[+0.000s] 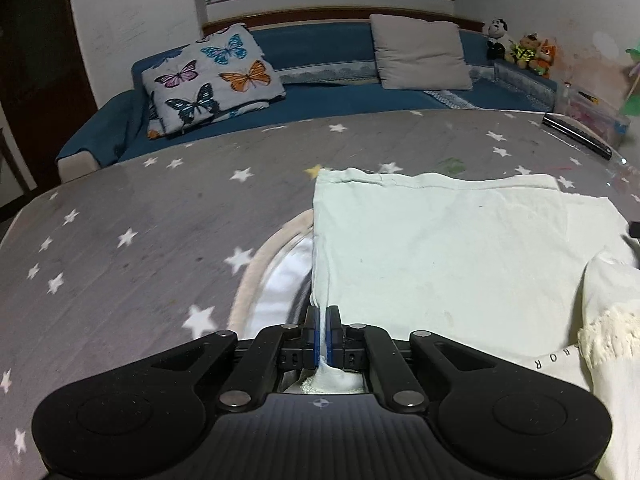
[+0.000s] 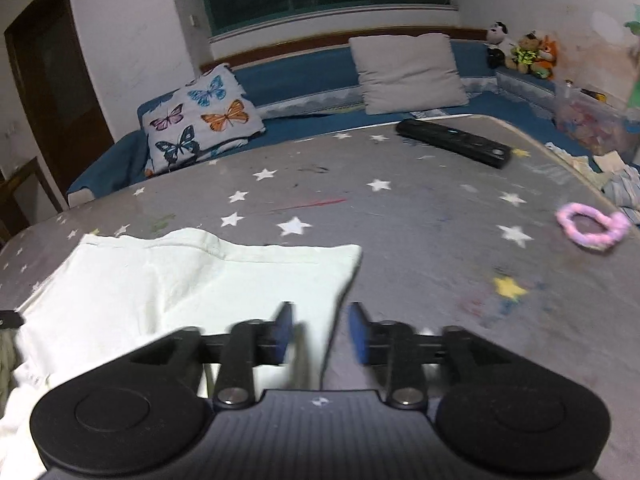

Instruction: Fold clothes

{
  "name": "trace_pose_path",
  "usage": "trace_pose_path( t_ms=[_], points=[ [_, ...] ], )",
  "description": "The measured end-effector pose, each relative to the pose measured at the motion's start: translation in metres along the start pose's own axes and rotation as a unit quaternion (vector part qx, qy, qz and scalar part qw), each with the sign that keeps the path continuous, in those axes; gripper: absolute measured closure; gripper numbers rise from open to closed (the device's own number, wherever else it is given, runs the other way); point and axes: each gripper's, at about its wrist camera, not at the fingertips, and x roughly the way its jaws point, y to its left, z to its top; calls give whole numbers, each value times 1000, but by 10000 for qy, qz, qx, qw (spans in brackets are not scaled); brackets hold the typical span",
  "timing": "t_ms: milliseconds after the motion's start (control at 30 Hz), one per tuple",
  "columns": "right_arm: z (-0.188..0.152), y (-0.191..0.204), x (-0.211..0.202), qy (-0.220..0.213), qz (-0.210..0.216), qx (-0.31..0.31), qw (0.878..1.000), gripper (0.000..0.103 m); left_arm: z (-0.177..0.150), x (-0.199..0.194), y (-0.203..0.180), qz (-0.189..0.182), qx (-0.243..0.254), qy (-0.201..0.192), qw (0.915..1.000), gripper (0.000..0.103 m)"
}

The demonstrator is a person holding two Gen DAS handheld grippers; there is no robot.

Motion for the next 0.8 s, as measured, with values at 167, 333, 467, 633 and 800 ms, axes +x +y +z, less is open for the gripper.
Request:
trace_pose_path(
  t_ms=[167, 333, 467, 633, 800],
  points=[
    [5, 19, 22, 5, -113, -295, 9995, 92, -10, -7, 11, 70, -42, 21, 10000, 100],
    [9, 32, 31, -51, -356, -572, 9977, 101, -12, 0, 17, 186, -108, 38, 9998, 100],
    [16, 31, 35, -53, -452, -590, 9972, 99, -12, 8, 21, 338, -132, 95, 9993, 100],
    [20, 29, 14, -85, -303, -660, 9973, 95, -15, -7, 31, 222, -285, -13, 9993, 95],
    [13, 51, -22, 42, 414, -867, 9954, 76, -21, -39, 27, 13, -271, -303, 9992, 83]
  ],
)
